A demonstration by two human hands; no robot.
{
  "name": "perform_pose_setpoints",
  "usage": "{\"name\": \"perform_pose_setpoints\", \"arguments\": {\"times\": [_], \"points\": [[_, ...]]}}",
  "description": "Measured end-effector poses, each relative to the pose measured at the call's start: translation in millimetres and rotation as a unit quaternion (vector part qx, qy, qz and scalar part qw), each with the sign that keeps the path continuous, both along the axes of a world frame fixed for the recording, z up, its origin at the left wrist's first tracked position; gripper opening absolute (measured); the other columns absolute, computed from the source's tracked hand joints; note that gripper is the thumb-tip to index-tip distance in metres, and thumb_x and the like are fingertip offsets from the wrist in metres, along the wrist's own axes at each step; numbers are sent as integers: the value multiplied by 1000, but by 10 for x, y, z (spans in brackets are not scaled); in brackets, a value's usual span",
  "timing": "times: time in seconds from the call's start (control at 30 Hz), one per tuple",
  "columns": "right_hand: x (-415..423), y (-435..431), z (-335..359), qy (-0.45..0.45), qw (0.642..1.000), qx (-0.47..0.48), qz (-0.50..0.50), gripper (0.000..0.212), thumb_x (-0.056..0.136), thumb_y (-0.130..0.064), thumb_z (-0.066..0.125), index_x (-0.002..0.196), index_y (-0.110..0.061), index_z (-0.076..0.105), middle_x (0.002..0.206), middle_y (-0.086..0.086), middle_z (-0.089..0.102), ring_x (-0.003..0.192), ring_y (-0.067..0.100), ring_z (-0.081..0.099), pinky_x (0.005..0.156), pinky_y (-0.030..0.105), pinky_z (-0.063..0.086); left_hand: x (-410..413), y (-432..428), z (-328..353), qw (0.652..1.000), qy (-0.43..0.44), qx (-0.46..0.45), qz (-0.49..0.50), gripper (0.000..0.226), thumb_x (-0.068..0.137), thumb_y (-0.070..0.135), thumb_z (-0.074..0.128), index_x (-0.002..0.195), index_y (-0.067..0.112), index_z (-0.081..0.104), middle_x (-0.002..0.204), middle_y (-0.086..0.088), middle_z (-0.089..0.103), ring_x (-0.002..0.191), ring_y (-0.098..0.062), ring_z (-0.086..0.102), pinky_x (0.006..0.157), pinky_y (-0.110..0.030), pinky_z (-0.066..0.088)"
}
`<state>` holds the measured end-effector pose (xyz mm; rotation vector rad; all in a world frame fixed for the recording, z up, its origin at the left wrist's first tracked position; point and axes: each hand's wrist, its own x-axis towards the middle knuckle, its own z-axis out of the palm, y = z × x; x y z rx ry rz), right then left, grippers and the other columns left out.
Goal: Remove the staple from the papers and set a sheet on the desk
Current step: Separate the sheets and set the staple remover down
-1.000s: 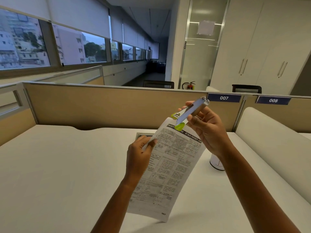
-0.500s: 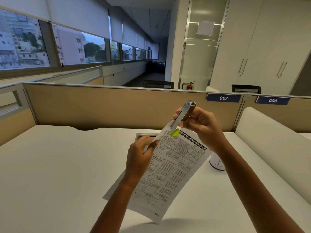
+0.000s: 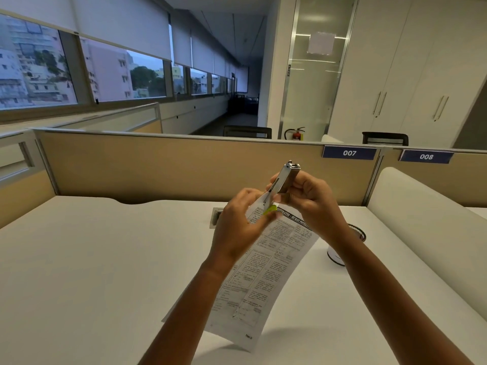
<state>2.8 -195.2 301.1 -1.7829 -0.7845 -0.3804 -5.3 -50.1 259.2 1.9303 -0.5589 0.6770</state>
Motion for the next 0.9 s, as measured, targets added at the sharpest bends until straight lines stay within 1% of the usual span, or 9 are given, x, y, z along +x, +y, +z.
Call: {"name": "perform_pose_setpoints", "arguments": {"times": [0.07,0.27,0.43,0.57,0.63,0.7,0.73,0.8,0.9], "points": [[-6,16,-8,-2,1000,5,-4,32,79,6,58,87,-24,57,90,-4,64,82,-1,67,77,16,55,33,-9,7,1000,-24,-9,4,52,68,55,51,97,13,63,91,5,58,78,3,54,64,-9,45],[16,75,-74,-23,998,22,-55,22,83,9,53,91,-11,56,88,-9,62,78,-7,65,72,11,54,33,-105,-66,990,-102,14,101,39,78,41,51,88,6,63,81,-1,59,75,-7,48,61,-6,40],[50,98,-105,-42,996,7,-80,21,83,9,52,92,-10,55,87,-13,60,76,-4,65,71,11,54,44,-112,-60,998,-11,-40,38,25,80,27,62,95,8,58,78,11,48,68,-4,50,56,-6,44],[92,69,-109,-29,998,1,-64,21,83,8,54,94,-9,55,89,-11,60,79,-9,63,68,8,50,78,-56,-108,998,44,-31,14,41,79,25,63,117,19,49,95,5,59,77,-8,58,56,-7,48],[95,64,-129,-14,999,25,-44,23,82,7,55,96,-11,55,92,-9,61,83,-4,65,74,14,52,126,-17,-159,996,46,-61,45,38,81,19,62,117,17,52,98,-2,65,79,-13,61,59,-12,51],[88,40,-159,-2,995,90,-43,27,82,6,56,97,-16,53,93,-9,62,83,0,66,75,17,54,191,48,-226,991,54,-91,84,31,81,15,61,111,13,58,100,-9,68,84,-20,63,71,-29,57],[82,19,-180,-3,991,123,-60,26,82,4,57,98,-17,53,92,-9,62,82,0,66,74,15,54,222,87,-265,987,65,-109,98,27,82,17,60,109,13,59,99,-10,68,86,-23,64,74,-40,58],[94,-58,-258,-12,977,155,-144,22,83,-6,60,102,-14,52,90,-4,62,76,3,66,69,10,53,238,157,-313,978,84,-152,120,17,84,22,57,98,13,61,94,-11,68,85,-27,65,73,-48,57],[217,-269,-557,3,947,98,-305,32,83,-26,61,108,-7,55,93,3,61,78,13,60,59,9,50,200,243,-335,961,94,-215,147,9,87,23,53,82,19,59,79,-7,65,76,-29,65,65,-40,58]]}}
